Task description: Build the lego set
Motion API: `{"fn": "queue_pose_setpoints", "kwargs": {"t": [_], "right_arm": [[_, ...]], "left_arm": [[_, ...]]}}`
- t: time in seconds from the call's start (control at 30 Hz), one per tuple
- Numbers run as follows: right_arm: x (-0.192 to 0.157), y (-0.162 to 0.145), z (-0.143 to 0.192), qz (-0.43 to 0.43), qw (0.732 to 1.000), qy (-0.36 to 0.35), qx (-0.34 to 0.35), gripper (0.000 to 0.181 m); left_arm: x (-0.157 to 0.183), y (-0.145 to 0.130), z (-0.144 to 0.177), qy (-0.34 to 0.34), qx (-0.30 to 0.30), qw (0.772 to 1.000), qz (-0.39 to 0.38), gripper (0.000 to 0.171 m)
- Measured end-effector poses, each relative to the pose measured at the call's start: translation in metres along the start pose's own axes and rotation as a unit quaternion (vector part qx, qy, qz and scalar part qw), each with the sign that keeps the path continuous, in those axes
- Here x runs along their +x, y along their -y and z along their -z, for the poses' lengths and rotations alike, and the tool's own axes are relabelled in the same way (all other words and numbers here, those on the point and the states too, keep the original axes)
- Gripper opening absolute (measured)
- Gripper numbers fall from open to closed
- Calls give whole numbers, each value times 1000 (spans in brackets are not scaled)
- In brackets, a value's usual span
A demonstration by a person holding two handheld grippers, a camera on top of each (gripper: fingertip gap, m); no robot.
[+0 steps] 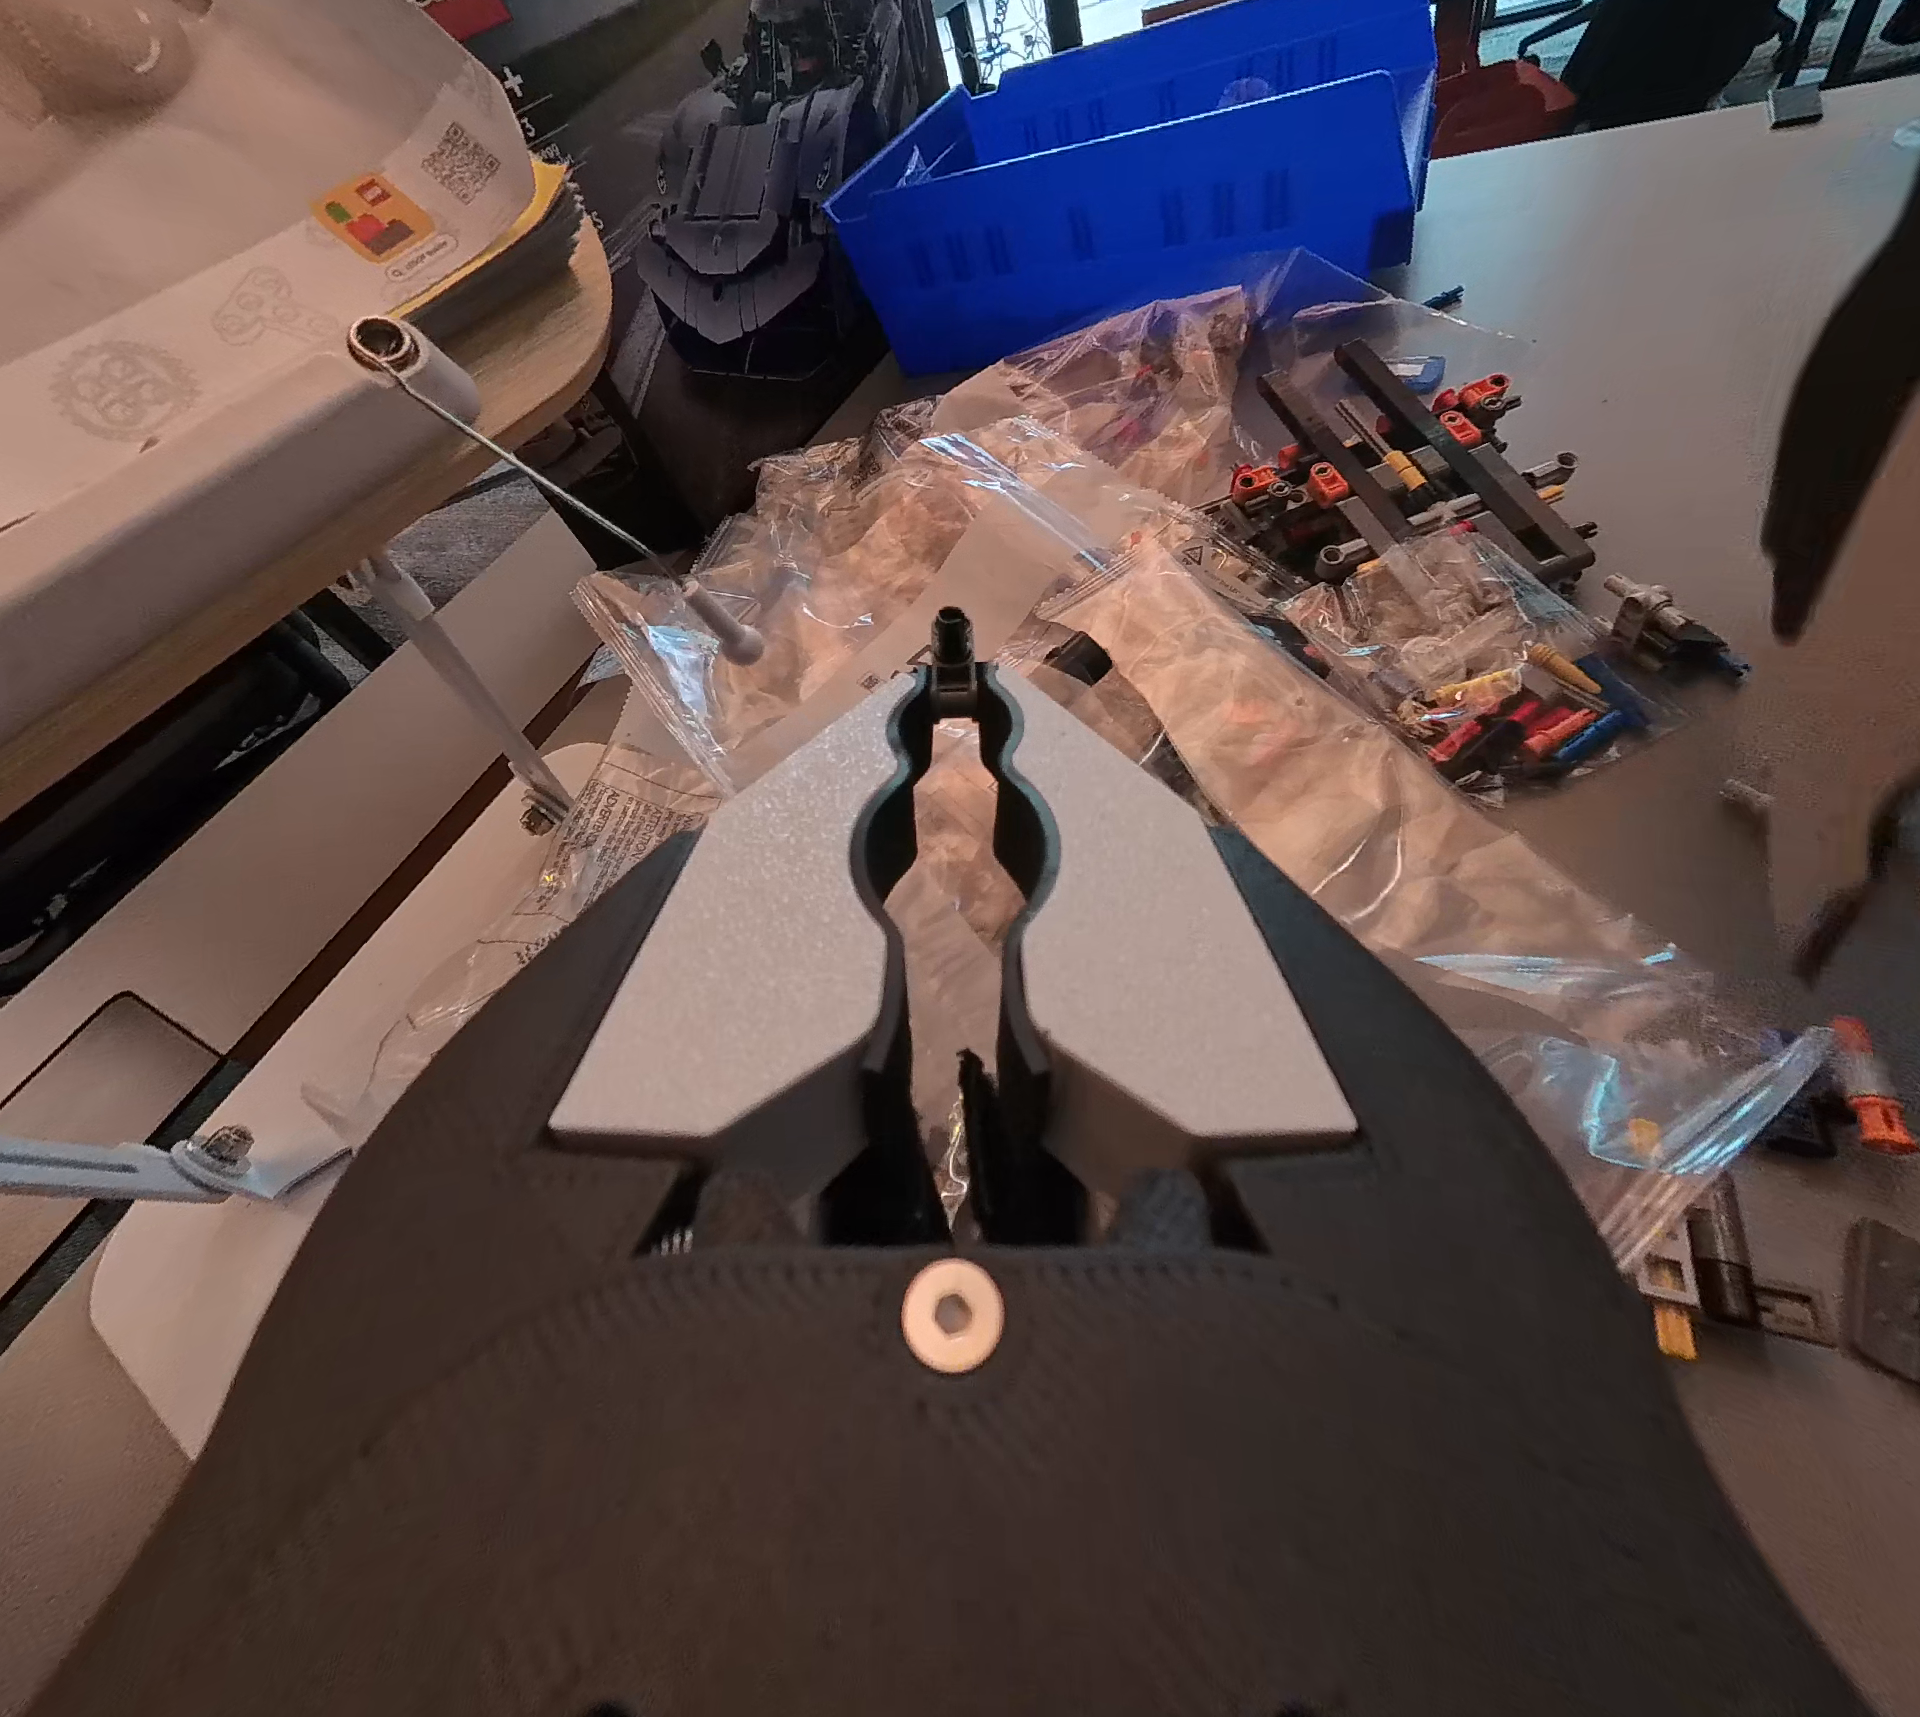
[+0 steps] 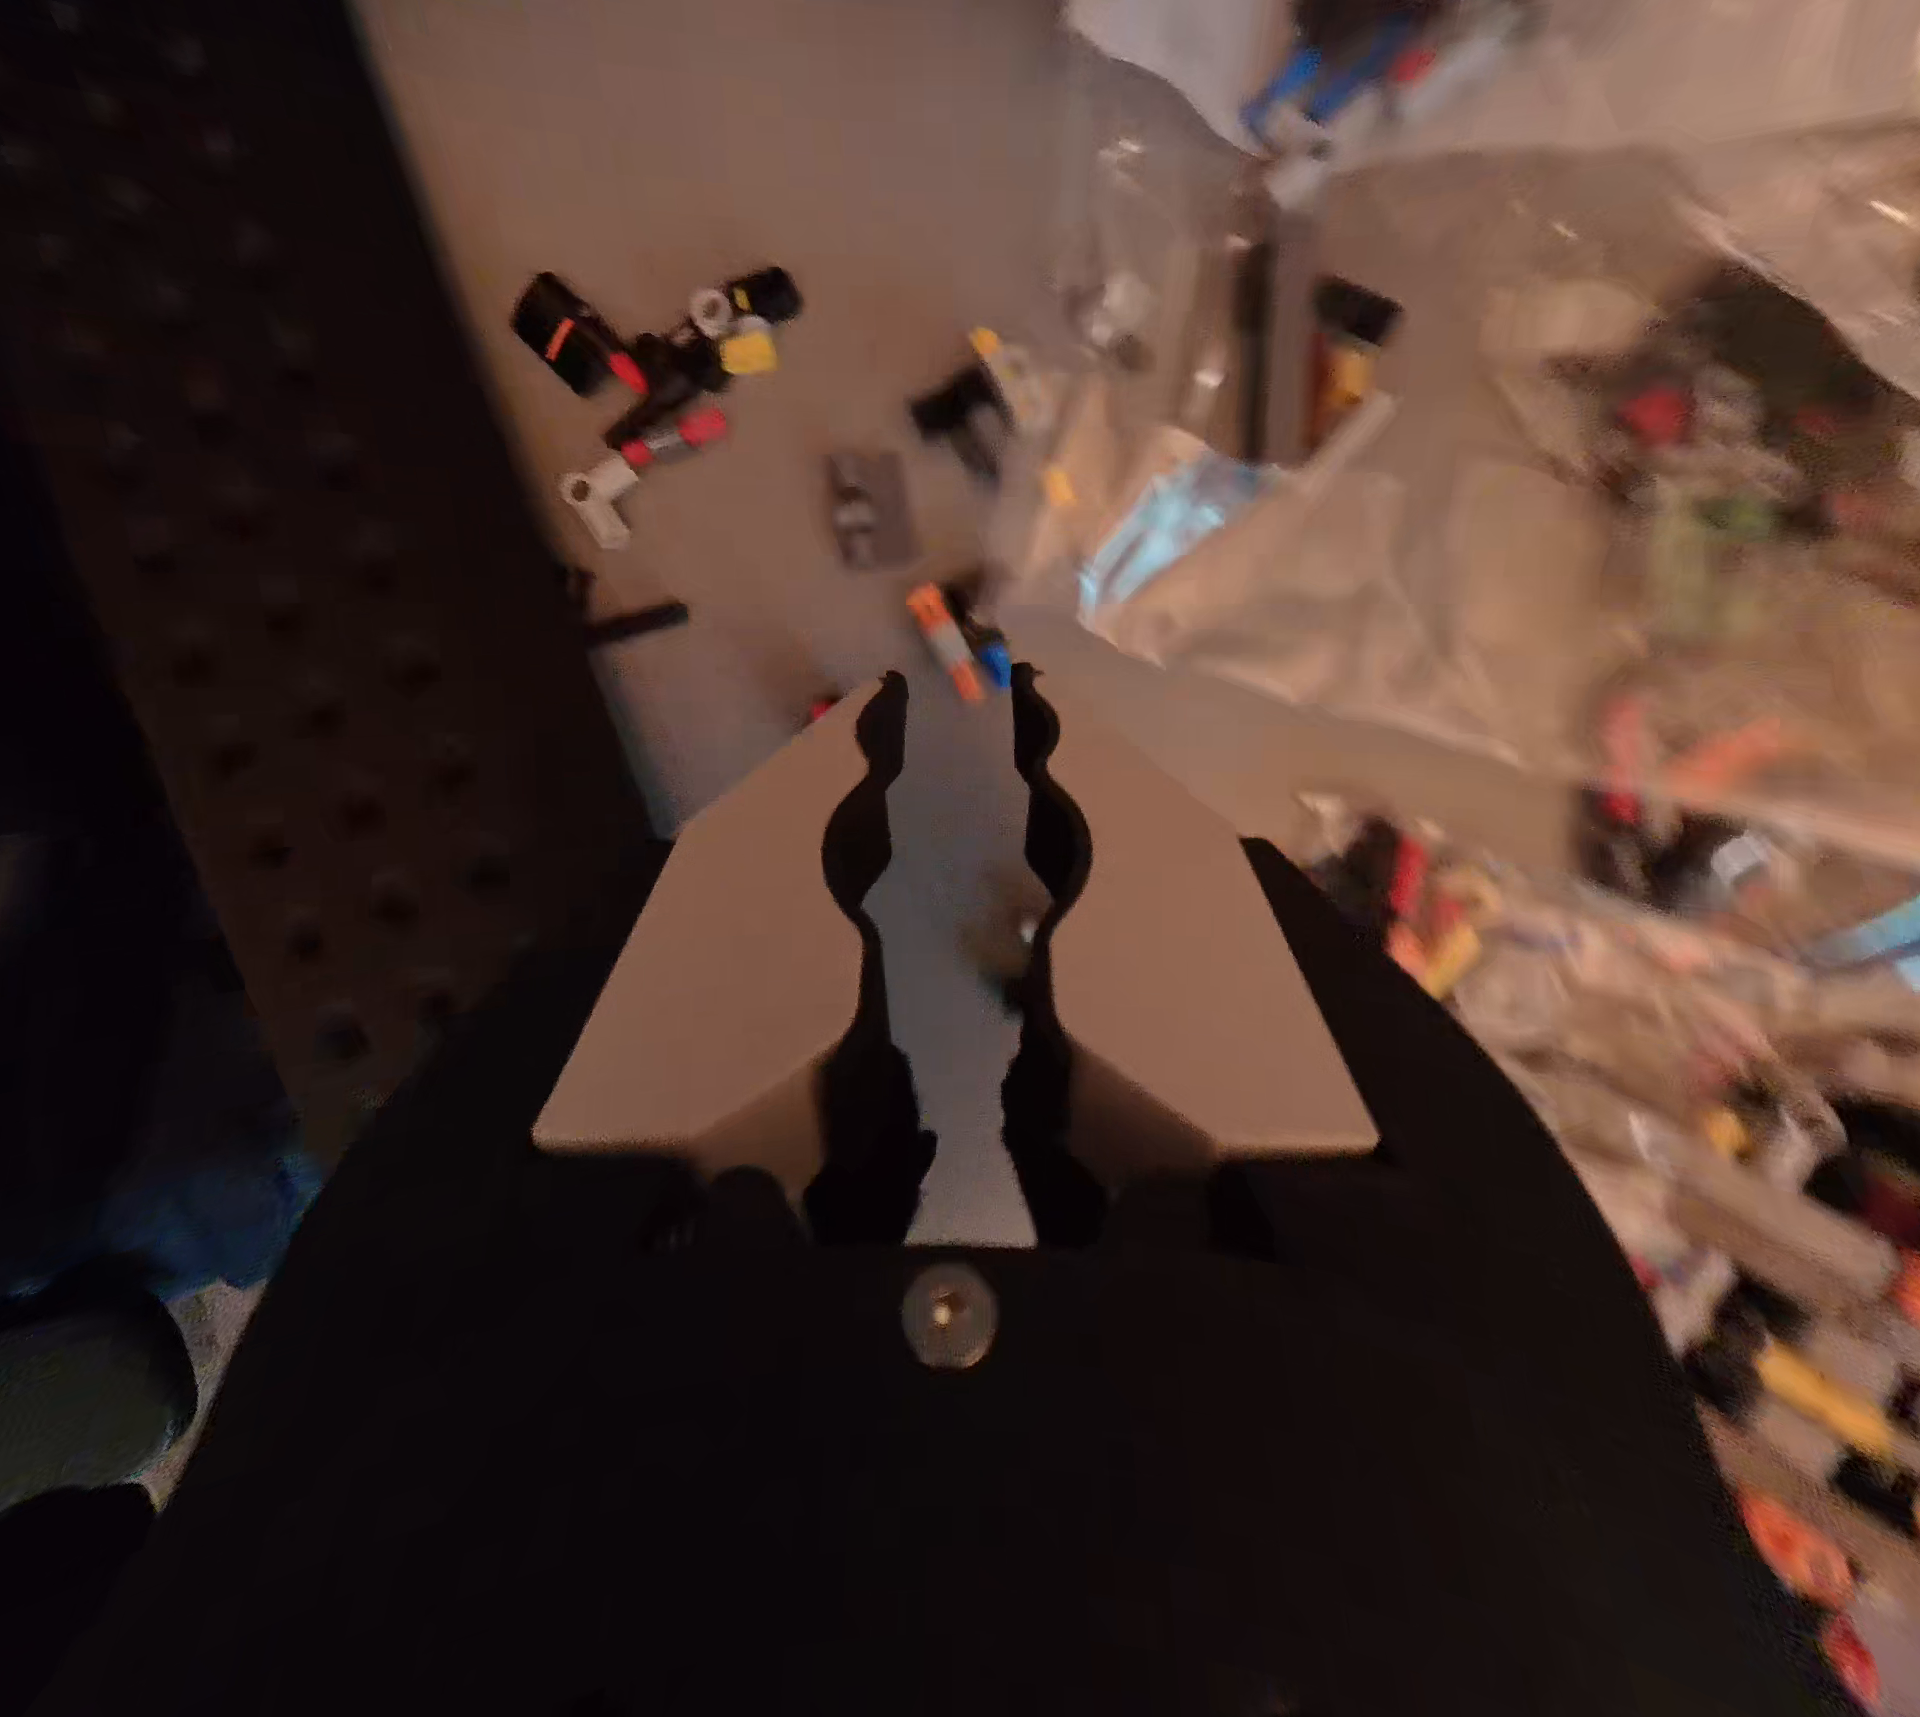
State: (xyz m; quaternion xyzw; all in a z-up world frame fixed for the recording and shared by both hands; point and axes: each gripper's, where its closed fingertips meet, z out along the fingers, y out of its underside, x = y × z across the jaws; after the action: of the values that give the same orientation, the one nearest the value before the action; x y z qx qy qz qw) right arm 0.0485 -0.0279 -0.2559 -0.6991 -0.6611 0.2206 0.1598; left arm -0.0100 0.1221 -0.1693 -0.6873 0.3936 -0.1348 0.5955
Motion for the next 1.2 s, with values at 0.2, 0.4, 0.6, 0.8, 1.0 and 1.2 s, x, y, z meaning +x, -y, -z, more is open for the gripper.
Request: {"fn": "queue_pose_setpoints", "kwargs": {"t": [0.2,0.4,0.6,0.8,1.0,1.2], "right_arm": [[5,13,-30,6,1000,-12,-16,19],[18,23,-23,3,999,-46,3,23],[14,45,-25,19,999,-41,23,24],[26,59,-33,-16,998,-50,36,28],[37,55,-45,-64,997,-44,28,23],[39,56,-54,-61,997,-43,22,16]], "left_arm": [[-1,3,2,3,4,1000,-2,5],[0,4,1,0,4,1000,-4,6],[0,3,2,2,4,1000,-4,6],[-1,2,1,1,3,1000,-3,5],[-3,0,1,1,4,1000,-2,6],[-4,0,1,2,4,1000,-2,5]]}}
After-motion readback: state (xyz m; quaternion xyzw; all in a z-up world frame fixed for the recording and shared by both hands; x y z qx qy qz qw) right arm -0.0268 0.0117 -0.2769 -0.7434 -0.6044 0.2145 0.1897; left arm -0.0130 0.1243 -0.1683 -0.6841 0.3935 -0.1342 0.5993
